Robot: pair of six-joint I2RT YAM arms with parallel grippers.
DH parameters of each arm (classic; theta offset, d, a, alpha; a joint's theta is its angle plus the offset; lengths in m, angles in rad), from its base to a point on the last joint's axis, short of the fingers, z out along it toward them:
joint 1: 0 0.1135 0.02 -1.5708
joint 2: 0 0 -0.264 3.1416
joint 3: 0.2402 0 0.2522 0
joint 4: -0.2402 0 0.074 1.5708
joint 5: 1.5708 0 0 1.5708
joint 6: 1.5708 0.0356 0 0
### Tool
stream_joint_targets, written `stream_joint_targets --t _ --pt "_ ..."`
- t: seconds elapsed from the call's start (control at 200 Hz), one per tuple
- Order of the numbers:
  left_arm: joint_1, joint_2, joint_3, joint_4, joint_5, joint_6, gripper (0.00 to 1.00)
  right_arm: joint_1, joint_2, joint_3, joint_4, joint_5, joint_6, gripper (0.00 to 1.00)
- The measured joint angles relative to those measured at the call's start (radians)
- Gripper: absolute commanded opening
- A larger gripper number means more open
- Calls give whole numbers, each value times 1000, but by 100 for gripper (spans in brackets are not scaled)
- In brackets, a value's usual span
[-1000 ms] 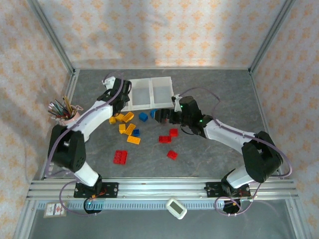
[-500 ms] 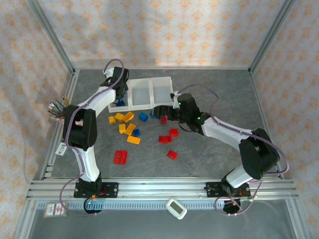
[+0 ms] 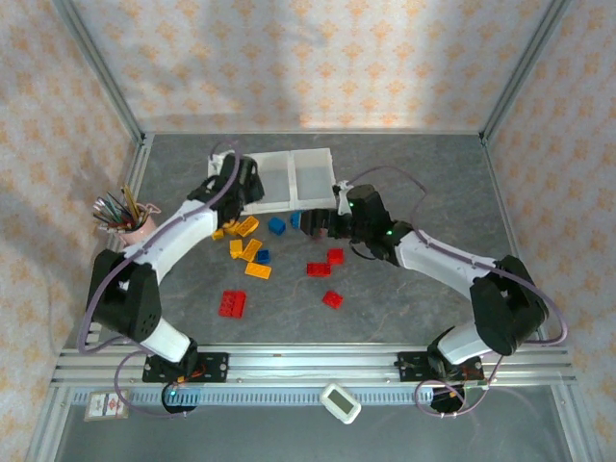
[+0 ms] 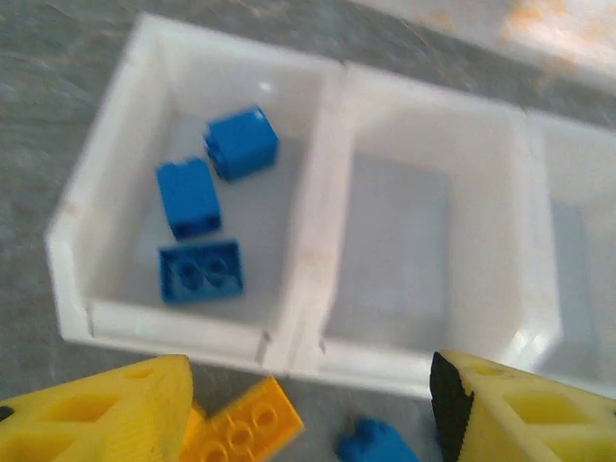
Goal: Sort the legos into containers by color
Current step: Pick up the lego from the center of the table.
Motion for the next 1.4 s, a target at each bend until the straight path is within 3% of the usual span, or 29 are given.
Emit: stream_joint_targets --t 0.17,0.455,1.131,1.401 --pt "-124 -100 -153 -38 8 -87 70 0 -42 -80 -18 -8 1 100" --pt "-243 -164 -320 -39 31 -245 66 0 -74 -180 -10 -33 18 100" --pt "-258 44 -308 1 25 -273 61 0 -74 -219 29 -44 28 100" --pt "-258 103 -263 17 10 -269 52 0 -74 -219 29 -44 28 100"
